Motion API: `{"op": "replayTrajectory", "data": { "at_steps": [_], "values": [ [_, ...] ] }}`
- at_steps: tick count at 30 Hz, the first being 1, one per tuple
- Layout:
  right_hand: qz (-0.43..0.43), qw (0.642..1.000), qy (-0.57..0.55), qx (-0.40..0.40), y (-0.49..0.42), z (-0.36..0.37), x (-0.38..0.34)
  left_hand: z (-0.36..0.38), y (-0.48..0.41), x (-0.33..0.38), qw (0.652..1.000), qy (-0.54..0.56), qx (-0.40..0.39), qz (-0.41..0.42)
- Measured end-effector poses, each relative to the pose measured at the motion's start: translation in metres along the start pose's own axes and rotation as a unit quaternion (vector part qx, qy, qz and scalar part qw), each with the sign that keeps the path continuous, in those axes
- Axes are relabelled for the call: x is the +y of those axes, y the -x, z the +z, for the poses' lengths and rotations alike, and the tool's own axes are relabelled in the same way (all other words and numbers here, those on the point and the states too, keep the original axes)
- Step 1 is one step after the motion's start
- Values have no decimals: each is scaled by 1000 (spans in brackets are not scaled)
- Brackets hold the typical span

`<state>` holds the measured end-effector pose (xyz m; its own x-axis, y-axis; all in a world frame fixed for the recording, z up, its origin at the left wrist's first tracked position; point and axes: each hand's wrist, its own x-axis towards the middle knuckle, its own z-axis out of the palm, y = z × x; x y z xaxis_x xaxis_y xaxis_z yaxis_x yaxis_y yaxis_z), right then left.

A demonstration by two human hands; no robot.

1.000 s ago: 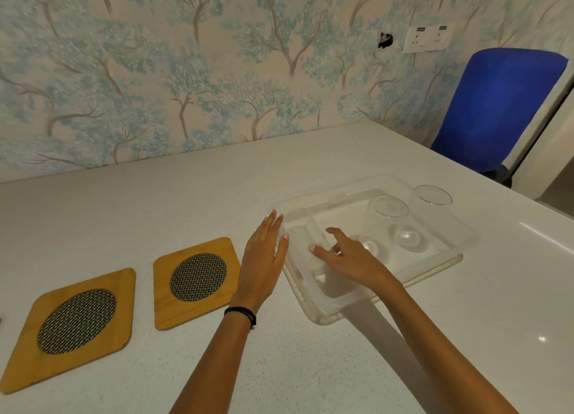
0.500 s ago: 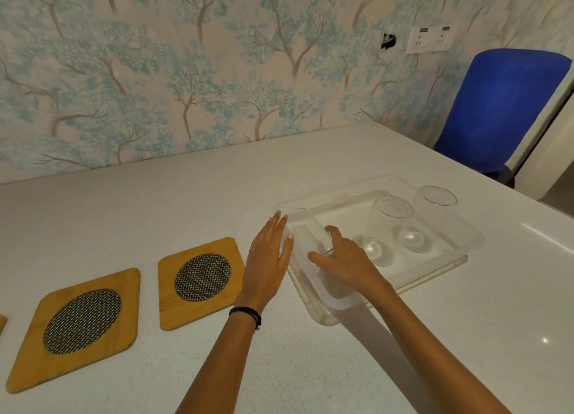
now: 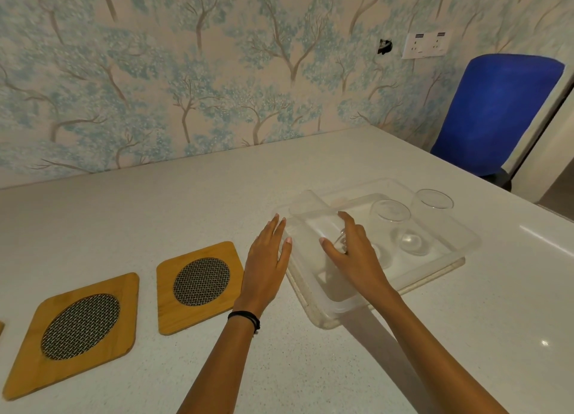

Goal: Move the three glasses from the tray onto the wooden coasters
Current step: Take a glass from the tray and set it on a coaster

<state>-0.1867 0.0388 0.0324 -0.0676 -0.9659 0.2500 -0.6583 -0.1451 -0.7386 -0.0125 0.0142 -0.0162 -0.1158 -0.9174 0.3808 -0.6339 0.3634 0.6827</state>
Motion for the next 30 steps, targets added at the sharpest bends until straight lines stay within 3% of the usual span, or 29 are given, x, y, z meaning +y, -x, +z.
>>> {"op": "replayTrajectory", "data": {
  "at_steps": [6,13,19,30],
  "values": [
    [-102,988,-77,83,2,-8,1,-1,0,1,1000,2,-2,1],
    [-160,973,-92,141,6,-11,-8,-1,0,1,1000,-5,-1,2],
    [-162,969,-77,167,9,-12,-11,0,0,0,1000,-8,-1,1],
    [-124,983,-38,132,10,-13,-10,0,0,1,1000,-8,-2,3]
  ]
}}
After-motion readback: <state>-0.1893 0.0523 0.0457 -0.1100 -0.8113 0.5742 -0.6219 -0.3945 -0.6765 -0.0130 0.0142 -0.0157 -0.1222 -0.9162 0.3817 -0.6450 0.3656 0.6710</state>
